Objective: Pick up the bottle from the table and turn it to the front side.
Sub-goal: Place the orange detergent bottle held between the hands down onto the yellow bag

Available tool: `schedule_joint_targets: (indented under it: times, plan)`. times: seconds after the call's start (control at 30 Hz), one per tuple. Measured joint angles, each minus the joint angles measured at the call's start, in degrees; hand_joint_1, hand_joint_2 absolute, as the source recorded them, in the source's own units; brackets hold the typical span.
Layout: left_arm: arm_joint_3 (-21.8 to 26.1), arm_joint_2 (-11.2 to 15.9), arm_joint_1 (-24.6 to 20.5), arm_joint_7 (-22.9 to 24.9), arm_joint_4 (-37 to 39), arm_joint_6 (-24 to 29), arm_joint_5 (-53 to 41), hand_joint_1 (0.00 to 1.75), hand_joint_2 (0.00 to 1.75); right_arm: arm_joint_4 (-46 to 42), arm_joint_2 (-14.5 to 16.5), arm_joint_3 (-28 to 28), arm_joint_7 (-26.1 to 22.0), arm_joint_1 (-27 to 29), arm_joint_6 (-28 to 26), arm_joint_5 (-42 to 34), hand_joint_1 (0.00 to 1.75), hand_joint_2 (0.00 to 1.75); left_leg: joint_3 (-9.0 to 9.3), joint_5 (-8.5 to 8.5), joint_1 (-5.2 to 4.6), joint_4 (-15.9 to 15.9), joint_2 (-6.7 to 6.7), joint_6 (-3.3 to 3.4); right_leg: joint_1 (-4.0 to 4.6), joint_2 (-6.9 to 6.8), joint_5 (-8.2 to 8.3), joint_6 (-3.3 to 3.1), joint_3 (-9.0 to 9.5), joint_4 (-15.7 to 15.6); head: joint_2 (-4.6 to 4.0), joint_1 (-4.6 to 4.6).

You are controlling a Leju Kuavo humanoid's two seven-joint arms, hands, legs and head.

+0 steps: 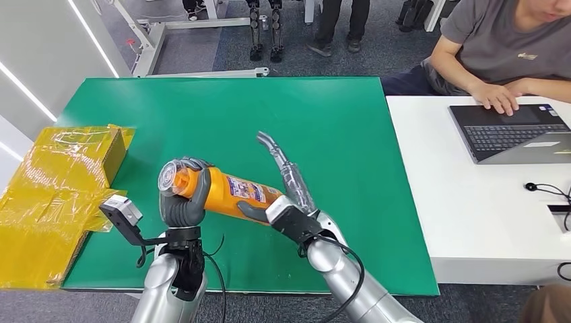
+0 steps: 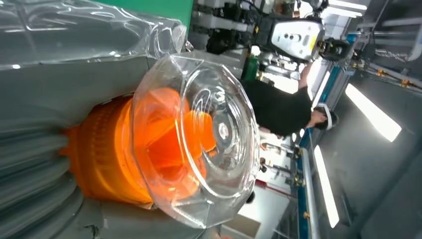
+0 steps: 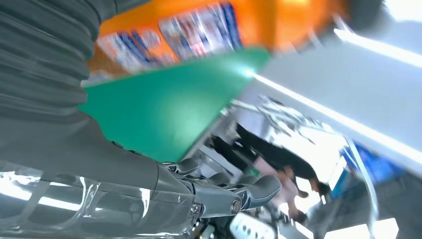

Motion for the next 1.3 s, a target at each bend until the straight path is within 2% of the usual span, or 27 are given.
schedule_joint_targets:
  times: [0.23, 0.4, 0.57, 0.67, 0.8, 1.07, 1.17, 1.3]
  plan:
    - [1.15, 0.9, 1.27, 0.07, -2.62, 5.13, -4.58, 1.75, 1.75, -8.04, -0.22, -1.41, -3.23, 5.57, -4.27, -5.92, 0.0, 1.75, -0.01, -0.02, 0.0, -0.02, 0.0, -0.02, 0.0, 0.0, -0.03, 0.0, -0.02, -0.01, 0.0, 0.0]
    - [1.19, 3.39, 1.92, 3.08, -4.17, 10.39, -17.34, 1.75, 1.75, -11.96, -0.64, -1.94, -2.81, 8.88, -5.78, -5.62, 0.0, 1.75, 0.0, -0.02, 0.0, -0.03, 0.01, -0.02, 0.0, 0.01, -0.03, 0.0, -0.01, 0.0, 0.0, 0.0]
    - [1.25, 7.12, 3.13, 7.25, -6.6, 13.32, -29.89, 1.75, 1.75, -14.09, -0.7, -2.43, -3.13, 11.74, -7.01, -5.18, 0.0, 1.75, 0.0, -0.02, 0.01, -0.04, 0.01, -0.02, 0.0, 0.01, -0.04, -0.01, -0.02, 0.0, 0.0, 0.0]
    - [1.27, 10.79, 3.23, 10.51, -7.82, 14.75, -39.81, 1.75, 1.75, -15.62, -0.7, -2.62, -3.14, 13.49, -7.46, -4.85, 0.0, 1.75, 0.0, -0.02, 0.02, -0.06, 0.02, -0.02, 0.01, 0.02, -0.04, -0.02, -0.02, 0.01, 0.0, 0.01]
    - [1.7, 17.87, 2.28, 14.89, -8.59, 16.31, -55.15, 1.75, 1.75, -18.02, -0.73, -2.77, -2.4, 15.18, -7.77, -4.07, 0.0, 1.75, 0.02, -0.01, 0.03, -0.07, 0.09, -0.04, 0.01, 0.1, -0.05, -0.03, -0.08, 0.03, 0.0, 0.0]
    - [1.44, 30.64, -5.36, 17.78, -5.21, 18.55, -75.28, 1.75, 1.75, -20.83, -1.03, -3.5, -1.75, 17.25, -7.5, -3.02, 0.0, 1.75, 0.04, 0.02, 0.04, -0.07, 0.14, -0.08, 0.04, 0.15, -0.02, -0.06, -0.09, 0.06, 0.0, 0.01]
    - [-0.35, 34.38, -8.99, 17.56, -1.5, 17.63, -80.17, 1.75, 1.75, -21.23, -1.05, -3.87, -1.94, 17.52, -7.33, -2.67, 0.0, 1.75, 0.05, 0.03, 0.03, -0.06, 0.14, -0.07, 0.04, 0.14, -0.02, -0.05, -0.09, 0.06, 0.0, 0.01]
    - [-4.28, 37.02, -14.17, 16.53, 5.26, 15.39, -85.0, 1.75, 1.75, -21.8, -1.05, -4.29, -2.09, 17.7, -7.38, -2.63, 0.0, 1.75, 0.05, 0.03, 0.02, -0.05, 0.15, -0.07, 0.03, 0.15, -0.01, -0.05, -0.08, 0.05, 0.0, 0.01]
